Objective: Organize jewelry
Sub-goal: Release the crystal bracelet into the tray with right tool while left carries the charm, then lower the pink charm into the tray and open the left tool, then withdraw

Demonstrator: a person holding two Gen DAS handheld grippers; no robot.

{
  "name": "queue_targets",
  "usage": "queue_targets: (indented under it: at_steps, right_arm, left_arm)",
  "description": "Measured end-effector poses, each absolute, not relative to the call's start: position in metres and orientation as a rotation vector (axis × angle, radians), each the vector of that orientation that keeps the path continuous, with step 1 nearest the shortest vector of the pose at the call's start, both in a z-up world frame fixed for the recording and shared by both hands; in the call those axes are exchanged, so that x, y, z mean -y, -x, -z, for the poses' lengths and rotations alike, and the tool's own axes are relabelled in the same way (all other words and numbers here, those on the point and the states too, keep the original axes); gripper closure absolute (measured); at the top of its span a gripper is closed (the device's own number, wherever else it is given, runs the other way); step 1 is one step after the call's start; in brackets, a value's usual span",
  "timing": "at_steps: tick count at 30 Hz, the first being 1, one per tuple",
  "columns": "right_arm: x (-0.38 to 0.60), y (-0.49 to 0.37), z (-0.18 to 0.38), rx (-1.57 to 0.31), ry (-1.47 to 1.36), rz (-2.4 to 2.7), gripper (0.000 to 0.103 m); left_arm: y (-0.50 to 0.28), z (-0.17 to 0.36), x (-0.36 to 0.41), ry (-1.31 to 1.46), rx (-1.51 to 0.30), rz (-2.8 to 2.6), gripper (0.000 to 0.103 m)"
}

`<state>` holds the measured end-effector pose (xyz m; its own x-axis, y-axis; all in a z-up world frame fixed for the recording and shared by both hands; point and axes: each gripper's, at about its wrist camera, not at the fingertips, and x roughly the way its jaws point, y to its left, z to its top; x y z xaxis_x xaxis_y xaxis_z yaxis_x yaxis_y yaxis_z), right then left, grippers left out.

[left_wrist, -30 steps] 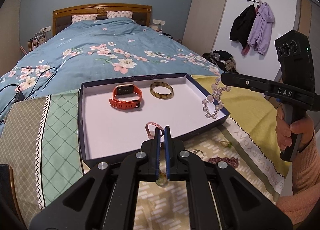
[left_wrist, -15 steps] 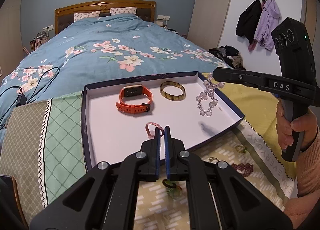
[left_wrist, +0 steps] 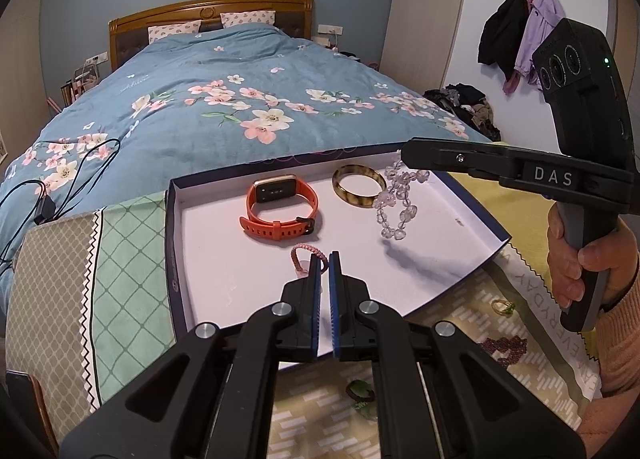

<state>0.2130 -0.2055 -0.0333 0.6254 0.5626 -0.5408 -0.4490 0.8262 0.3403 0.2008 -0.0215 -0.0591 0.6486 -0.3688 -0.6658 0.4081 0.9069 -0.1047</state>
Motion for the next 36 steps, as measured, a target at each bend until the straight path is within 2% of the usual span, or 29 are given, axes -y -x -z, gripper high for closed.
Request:
queue_targets:
  at_steps: [36]
  right_arm:
    - [0.215,-0.235,0.076,-0.819,-0.131,-0.510,0.093]
  left_arm:
    - [-0.249,0.090,0.041,-0.110,-0.864,0.432,0.096]
